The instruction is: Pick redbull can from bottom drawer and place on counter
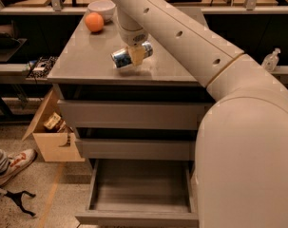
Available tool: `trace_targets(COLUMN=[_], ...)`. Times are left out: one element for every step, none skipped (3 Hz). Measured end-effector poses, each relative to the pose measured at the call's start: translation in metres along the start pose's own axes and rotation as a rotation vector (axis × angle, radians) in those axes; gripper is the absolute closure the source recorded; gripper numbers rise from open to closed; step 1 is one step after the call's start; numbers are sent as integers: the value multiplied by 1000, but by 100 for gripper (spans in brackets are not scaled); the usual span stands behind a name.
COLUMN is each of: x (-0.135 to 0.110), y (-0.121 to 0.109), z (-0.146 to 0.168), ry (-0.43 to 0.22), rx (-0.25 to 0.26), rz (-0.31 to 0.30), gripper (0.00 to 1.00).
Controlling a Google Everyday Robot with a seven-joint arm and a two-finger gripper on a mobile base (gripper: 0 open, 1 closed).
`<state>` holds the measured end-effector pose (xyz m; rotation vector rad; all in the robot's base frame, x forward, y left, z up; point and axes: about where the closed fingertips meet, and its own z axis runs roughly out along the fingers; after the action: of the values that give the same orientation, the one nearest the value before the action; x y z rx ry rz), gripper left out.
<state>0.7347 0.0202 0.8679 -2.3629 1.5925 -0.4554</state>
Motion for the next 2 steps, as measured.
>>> trace_targets(x=[-1,-2], y=[-1,-3], z=[3,7], ry=[-3,-5], rx=[4,7], rz=[-1,-2], gripper=[36,12])
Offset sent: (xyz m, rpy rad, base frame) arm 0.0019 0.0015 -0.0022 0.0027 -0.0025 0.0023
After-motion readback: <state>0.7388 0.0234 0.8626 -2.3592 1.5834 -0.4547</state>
